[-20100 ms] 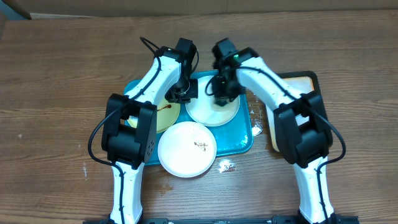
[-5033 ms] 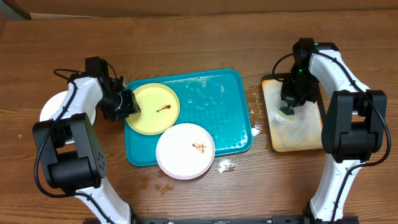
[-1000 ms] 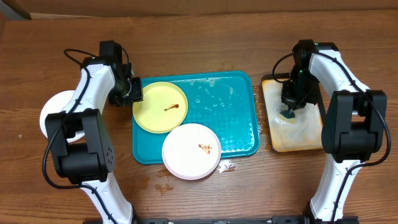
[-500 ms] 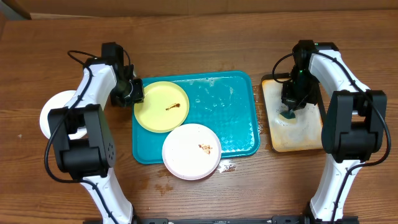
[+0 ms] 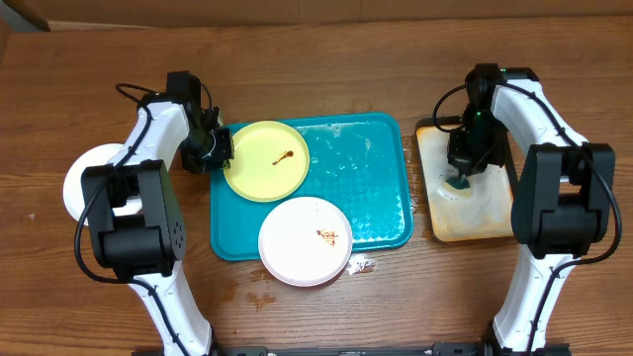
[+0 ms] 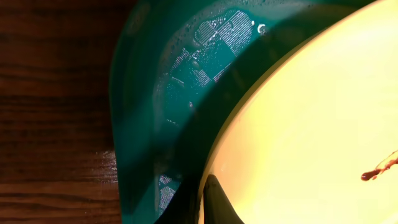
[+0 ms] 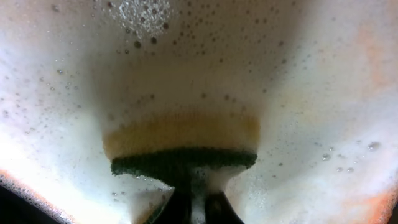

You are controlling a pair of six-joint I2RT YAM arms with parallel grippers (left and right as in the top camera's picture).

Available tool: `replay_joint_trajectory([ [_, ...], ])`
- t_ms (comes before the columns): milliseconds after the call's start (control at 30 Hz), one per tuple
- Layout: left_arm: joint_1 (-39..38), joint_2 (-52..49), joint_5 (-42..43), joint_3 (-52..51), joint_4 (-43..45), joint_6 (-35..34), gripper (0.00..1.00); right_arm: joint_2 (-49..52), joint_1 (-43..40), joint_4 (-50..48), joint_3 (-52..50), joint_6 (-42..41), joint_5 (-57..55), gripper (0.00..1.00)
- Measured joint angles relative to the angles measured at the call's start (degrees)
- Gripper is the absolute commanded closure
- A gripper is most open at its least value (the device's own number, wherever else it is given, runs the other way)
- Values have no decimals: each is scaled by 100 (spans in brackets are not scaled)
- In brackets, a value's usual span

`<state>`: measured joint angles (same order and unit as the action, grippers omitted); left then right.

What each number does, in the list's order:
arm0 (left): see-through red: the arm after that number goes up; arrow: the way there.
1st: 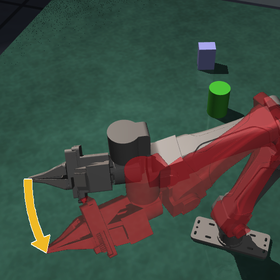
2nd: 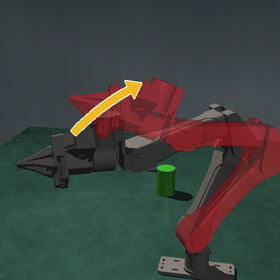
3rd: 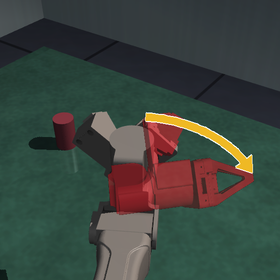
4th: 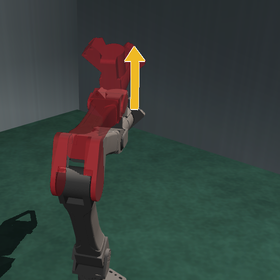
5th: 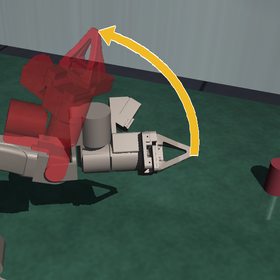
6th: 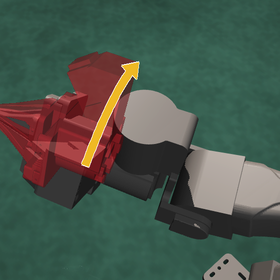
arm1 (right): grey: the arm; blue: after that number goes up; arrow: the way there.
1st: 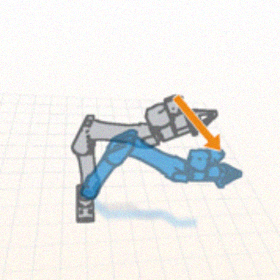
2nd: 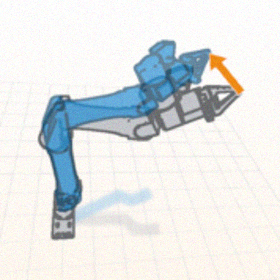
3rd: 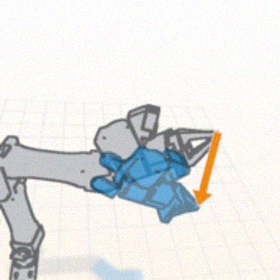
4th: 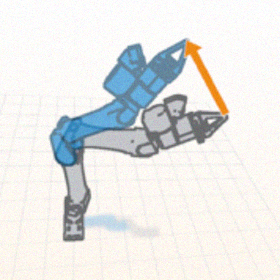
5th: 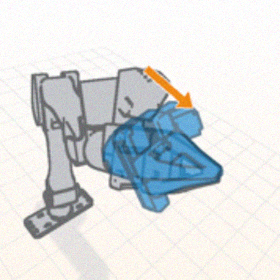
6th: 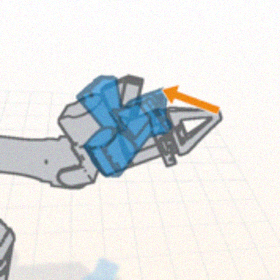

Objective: Clean dirty plates on tray and stack at the side
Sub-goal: 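Lift the sponge from the soapy tray and move it over the yellow plate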

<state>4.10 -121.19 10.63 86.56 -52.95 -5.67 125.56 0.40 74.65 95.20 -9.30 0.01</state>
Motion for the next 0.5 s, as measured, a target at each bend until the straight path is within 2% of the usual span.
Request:
replay_joint_trajectory([
  [367, -330, 68, 11, 417, -422, -131, 96, 0, 0, 24, 98, 15, 0, 96],
  [500, -610, 313, -17, 682, -590, -282, 96, 0, 0, 249, 636, 59, 118, 96],
])
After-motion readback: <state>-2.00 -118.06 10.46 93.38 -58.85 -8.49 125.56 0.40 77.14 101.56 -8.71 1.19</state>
